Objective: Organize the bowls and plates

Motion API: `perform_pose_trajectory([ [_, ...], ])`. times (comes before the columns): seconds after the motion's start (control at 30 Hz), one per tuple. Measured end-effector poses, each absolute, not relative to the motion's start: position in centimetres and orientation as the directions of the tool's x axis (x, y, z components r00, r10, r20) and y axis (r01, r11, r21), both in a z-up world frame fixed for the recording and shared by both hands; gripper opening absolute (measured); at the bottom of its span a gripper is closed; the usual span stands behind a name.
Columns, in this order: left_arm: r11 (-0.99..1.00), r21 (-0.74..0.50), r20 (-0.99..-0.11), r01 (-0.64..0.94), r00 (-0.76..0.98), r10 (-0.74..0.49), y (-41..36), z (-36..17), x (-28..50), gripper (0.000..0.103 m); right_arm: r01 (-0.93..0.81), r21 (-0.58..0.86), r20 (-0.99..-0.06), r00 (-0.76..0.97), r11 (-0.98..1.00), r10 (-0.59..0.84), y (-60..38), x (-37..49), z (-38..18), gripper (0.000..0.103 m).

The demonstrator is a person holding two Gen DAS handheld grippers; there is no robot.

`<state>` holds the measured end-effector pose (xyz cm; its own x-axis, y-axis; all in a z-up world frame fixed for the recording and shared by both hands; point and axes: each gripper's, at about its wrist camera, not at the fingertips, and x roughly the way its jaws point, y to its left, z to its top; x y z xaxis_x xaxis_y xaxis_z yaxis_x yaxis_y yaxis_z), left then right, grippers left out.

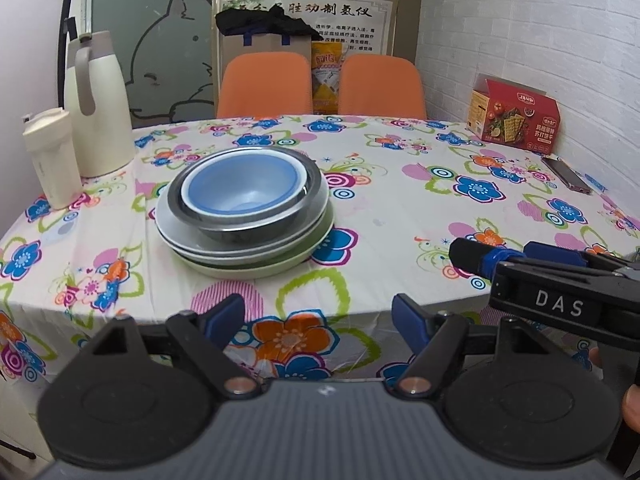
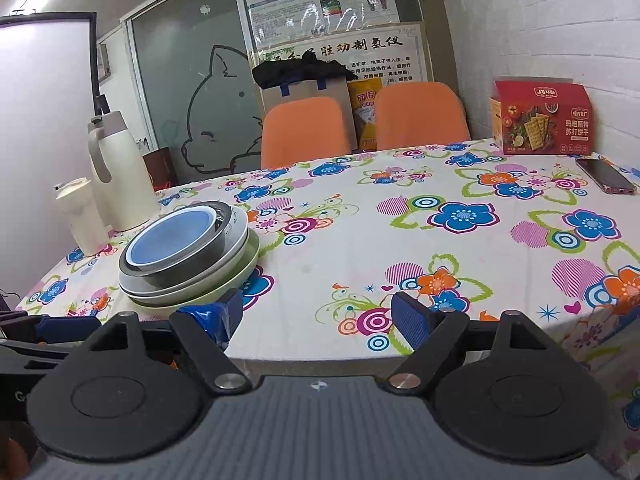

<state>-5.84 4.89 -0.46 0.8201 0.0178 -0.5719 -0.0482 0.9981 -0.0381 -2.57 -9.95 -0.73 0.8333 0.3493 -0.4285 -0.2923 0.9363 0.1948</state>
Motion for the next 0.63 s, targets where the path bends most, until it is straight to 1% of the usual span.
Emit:
perform_pose_trajectory([
  [0.63, 0.998, -0.043, -0.579, -0.041, 0.815, 0.009, 4.89, -1.13, -5.89, 0.075, -0.291, 0.201, -0.443, 0.824, 0.935, 0.352, -9.89, -2.68, -1.22, 0.068],
])
